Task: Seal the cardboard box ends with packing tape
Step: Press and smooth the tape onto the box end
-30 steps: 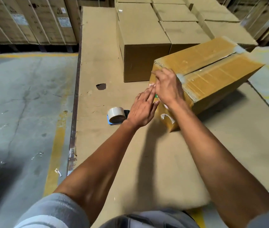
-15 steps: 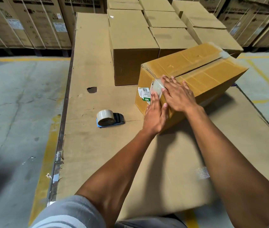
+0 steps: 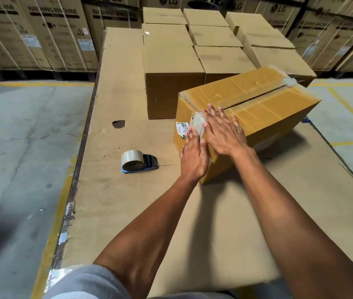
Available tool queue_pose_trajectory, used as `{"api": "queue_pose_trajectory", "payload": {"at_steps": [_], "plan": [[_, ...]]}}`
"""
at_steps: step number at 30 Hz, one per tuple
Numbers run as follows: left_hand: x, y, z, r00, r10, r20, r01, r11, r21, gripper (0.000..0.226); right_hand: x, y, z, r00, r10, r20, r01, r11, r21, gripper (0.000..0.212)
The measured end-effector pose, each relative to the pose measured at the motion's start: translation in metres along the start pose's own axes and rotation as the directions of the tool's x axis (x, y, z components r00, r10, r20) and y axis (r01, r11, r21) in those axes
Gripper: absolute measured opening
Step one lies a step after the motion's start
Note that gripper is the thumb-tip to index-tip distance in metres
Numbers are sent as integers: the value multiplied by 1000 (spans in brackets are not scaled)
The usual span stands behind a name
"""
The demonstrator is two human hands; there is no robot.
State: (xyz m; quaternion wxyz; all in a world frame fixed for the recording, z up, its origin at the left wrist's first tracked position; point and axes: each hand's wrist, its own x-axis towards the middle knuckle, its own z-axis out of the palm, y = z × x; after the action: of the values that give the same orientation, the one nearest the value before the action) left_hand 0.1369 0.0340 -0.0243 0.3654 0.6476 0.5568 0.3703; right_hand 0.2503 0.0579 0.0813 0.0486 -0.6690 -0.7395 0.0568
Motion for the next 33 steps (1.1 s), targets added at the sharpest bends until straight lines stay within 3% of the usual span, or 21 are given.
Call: {"api": "queue_pose_trajectory", "payload": {"at_steps": [4, 9, 13, 16, 19, 22, 29, 33], "plan": [[-3, -7, -4, 1000, 20, -9, -19, 994, 110, 66, 1, 3, 0, 1000, -10, 8, 10, 1000, -5, 64], [10, 19, -5, 987, 129, -92, -128, 992, 16, 65, -2, 5, -4, 997, -72, 11, 72, 997, 7, 57], [1, 10, 3, 999, -1, -37, 3, 998, 56, 70, -1, 4, -3, 998, -55, 22, 54, 998, 35, 61], [0, 4, -3, 999, 0, -37, 4, 992, 124, 70, 1, 5, -4, 997, -63, 47, 61, 997, 46, 63], [3, 15, -12, 988, 94, -123, -78, 989, 129, 65, 2, 10, -14, 984, -166, 70, 158, 982, 103, 61], [2, 28, -7, 984, 128, -122, -119, 990, 77, 63, 2, 23, -18, 954, -296, 56, 286, 948, 141, 57], [-15, -2, 7, 994, -106, 8, 104, 985, 135, 67, 0, 17, -8, 985, -163, -48, 165, 986, 28, 58], [-11, 11, 1, 989, 44, -143, -24, 990, 142, 64, -3, 27, -8, 964, -242, -111, 255, 960, 118, 54]]}}
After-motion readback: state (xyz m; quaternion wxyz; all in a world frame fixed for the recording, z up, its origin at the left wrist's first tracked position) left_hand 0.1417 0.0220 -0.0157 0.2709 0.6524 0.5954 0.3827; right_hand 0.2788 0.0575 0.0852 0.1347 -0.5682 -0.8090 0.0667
